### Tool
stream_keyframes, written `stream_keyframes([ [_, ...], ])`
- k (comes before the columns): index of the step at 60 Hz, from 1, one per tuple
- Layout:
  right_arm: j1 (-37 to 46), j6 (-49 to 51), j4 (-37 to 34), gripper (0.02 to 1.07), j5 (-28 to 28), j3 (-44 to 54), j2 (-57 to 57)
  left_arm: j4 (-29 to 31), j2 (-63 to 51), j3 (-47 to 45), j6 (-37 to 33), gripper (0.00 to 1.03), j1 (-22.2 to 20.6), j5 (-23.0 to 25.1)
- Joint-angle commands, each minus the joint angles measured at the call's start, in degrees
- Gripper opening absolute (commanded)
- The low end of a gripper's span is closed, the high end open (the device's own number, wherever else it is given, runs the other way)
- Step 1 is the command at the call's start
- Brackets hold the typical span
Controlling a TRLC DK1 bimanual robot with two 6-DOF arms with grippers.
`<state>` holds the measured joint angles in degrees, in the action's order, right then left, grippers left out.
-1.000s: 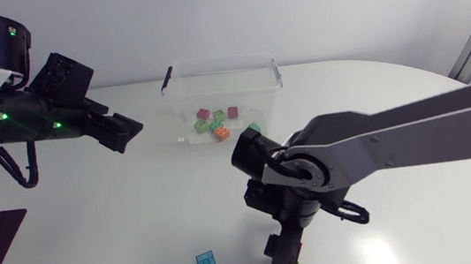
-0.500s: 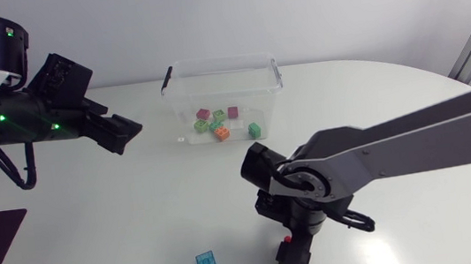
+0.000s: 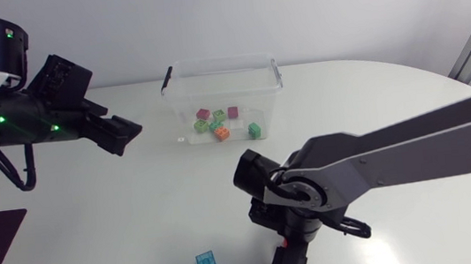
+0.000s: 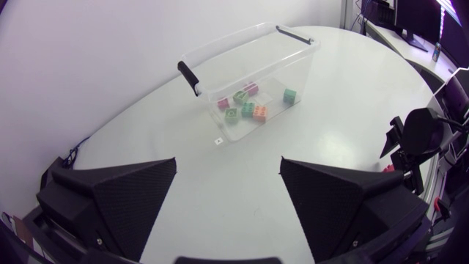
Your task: Place the duplo bricks in the container
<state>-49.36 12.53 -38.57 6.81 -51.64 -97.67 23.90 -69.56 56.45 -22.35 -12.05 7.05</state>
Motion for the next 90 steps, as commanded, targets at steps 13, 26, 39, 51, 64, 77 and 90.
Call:
stream_keyframes([
  [13,-2.3,-2.2,0.7,0.22,-2.4,-0.1,-1.6,0.2,0.5,-2.1,-0.9,0.99,-0.7,0.5],
  [26,-1.3,-2.6,-0.9,0.21,-1.5,0.3,2.6,4.3,1.1,-8.2,-5.9,0.99,-8.0,1.1],
  [39,5.0,-1.8,-6.3,0.21,-1.2,-7.2,8.6,4.8,0.7,-15.7,-7.7,0.99,-17.0,1.1],
  [51,9.3,-1.5,-8.2,0.21,-1.8,-15.3,10.3,4.3,-4.9,-19.4,-7.4,0.99,-23.4,1.1],
  [64,12.0,-2.2,-8.2,0.21,-3.2,-22.4,9.3,1.7,-10.2,-20.4,-6.3,0.99,-27.2,1.1],
  [77,13.4,-2.3,-8.8,0.21,-4.2,-27.8,7.3,-0.9,-15.4,-19.3,-5.0,0.99,-30.1,1.0],
  [90,15.1,-2.7,-9.3,0.21,-5.7,-32.6,5.2,-1.8,-19.0,-18.6,-5.0,0.97,-30.3,0.9],
])
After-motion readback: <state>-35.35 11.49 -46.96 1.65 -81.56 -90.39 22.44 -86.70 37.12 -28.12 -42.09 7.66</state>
